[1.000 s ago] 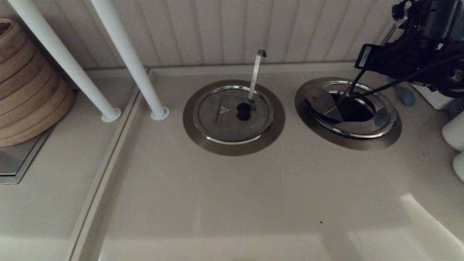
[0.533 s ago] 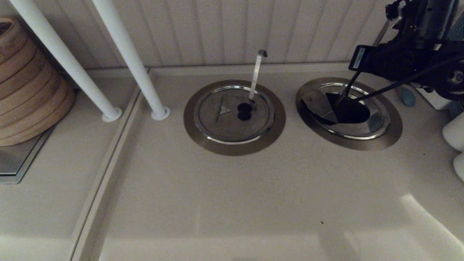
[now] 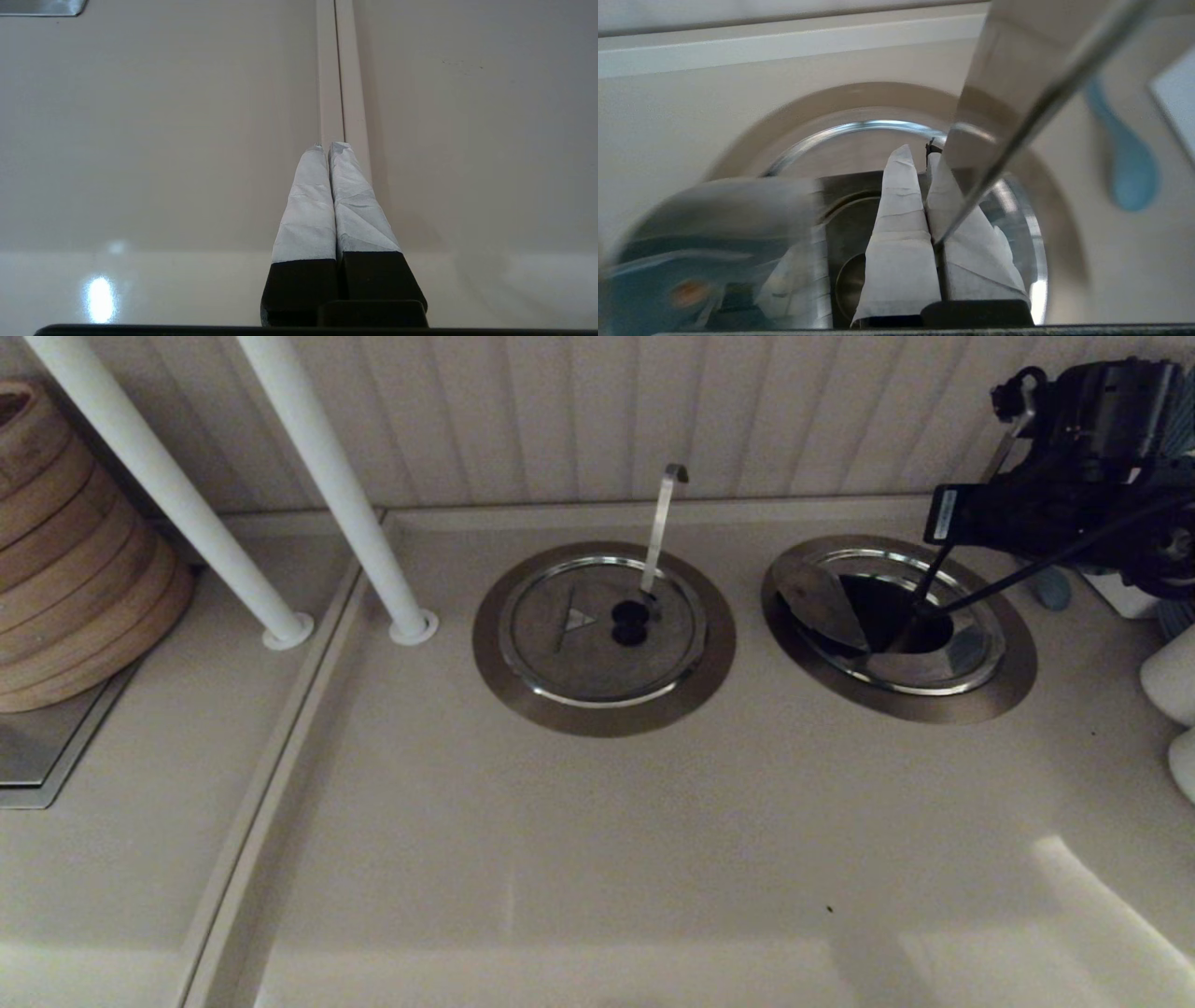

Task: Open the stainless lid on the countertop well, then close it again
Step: Stir with a spoon

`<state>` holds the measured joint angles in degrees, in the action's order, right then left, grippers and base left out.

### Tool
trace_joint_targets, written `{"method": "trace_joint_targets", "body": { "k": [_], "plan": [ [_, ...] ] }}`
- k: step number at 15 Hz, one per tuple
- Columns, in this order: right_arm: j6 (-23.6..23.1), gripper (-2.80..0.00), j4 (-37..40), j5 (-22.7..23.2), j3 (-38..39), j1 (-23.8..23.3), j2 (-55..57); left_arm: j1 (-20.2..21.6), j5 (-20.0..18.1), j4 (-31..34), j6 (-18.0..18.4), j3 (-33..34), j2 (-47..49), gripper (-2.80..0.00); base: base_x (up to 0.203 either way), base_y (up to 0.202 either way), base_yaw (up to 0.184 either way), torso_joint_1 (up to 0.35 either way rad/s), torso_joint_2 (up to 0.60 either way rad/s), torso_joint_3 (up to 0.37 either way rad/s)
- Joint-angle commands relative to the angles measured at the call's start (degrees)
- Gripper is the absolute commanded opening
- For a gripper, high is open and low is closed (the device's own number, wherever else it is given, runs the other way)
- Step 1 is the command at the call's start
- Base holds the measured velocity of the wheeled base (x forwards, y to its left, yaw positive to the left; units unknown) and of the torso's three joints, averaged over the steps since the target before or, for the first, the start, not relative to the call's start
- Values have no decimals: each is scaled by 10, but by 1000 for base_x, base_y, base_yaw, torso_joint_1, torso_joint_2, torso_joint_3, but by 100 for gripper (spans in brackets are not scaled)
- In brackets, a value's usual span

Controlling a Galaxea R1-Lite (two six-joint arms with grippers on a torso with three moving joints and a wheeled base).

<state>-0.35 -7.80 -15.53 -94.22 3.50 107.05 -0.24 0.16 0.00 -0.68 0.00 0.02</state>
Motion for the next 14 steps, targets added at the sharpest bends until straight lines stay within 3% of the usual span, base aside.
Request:
{"method": "trace_joint_targets", "body": {
  "k": [1, 7, 9, 14],
  "plan": [
    [0, -280, -3, -3, -11, -14, 15, 0, 0, 0, 0, 0, 1, -280, 0, 0, 0, 0, 0, 0],
    [20, -280, -80, -42, -19, 7, 42, 0, 0, 0, 0, 0, 1, -280, 0, 0, 0, 0, 0, 0],
    [48, -280, -81, -35, -17, 19, 31, 0, 0, 0, 0, 0, 1, -280, 0, 0, 0, 0, 0, 0],
    [45, -280, -36, 1, 1, 20, 2, 0, 0, 0, 0, 0, 1, -280, 0, 0, 0, 0, 0, 0]
  ]
}}
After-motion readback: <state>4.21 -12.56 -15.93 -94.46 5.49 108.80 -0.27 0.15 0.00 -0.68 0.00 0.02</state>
